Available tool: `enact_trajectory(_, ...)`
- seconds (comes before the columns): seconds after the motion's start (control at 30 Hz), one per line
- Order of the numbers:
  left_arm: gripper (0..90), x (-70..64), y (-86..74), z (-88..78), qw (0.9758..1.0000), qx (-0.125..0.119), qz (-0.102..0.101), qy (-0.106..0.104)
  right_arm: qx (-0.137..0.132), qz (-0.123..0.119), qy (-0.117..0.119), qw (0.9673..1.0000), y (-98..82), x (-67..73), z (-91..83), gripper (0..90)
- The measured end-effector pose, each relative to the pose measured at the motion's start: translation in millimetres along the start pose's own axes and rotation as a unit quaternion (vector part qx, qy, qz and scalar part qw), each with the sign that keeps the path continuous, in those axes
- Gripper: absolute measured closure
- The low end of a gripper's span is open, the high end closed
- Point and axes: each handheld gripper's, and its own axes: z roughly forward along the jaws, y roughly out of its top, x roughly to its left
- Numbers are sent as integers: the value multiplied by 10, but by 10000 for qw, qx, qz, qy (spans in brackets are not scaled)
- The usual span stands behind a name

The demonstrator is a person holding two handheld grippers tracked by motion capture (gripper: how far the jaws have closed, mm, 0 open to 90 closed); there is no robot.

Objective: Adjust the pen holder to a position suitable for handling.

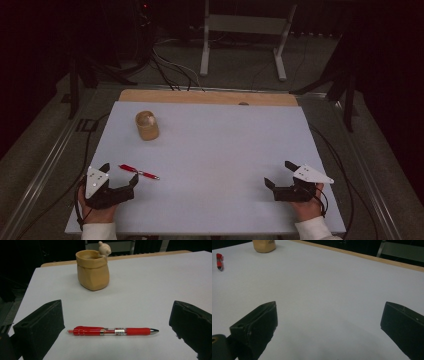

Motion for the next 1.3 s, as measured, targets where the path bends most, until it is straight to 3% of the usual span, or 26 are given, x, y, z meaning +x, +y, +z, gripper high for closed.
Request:
enact_trajectory(0.53, 2, -8, 16, 24, 10000, 82, -24, 24, -86, 14, -95, 9999, 8, -10, -9, 16)
enact_trajectory(1.0, 2, 17, 229, 78, 9999, 139, -2, -45, -71, 50, -199, 9998, -1, -27, 10, 16)
enact_trajectory(1.3, 2, 56, 387, 221, 9999, 134, 9, -85, -82, 60, -241, 9997, -2, -33, 8, 16)
